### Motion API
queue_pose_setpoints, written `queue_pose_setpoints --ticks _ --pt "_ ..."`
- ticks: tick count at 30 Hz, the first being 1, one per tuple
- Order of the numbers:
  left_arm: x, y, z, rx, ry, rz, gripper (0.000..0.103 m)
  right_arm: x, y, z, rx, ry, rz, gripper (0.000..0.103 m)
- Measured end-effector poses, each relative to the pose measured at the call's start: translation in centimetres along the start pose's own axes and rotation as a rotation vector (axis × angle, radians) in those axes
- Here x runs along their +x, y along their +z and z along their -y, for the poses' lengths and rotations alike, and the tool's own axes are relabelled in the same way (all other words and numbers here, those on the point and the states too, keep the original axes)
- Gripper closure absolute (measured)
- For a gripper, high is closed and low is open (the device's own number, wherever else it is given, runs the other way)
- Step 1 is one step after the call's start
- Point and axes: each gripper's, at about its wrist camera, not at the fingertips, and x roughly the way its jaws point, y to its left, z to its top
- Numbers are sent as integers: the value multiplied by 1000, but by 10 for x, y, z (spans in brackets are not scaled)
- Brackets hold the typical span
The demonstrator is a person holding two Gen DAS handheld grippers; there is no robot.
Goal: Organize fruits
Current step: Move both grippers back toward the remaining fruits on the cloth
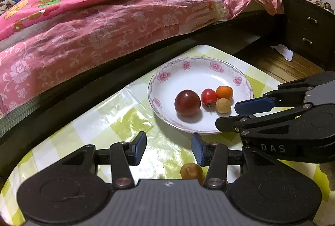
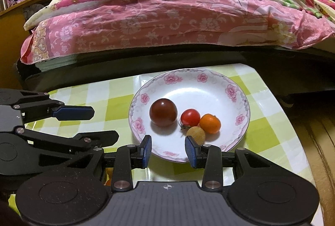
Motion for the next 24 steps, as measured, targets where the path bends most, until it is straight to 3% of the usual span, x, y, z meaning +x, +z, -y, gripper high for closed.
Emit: queue_pose_setpoints --ticks 9,24 --pt "-9 -12 -3 13 -9 -12 49 -1 -5 -9 -21 30 -22 69" --pt "-27 -48 -15 81 -74 -72 49 -2 -23 -32 -145 151 -97 64"
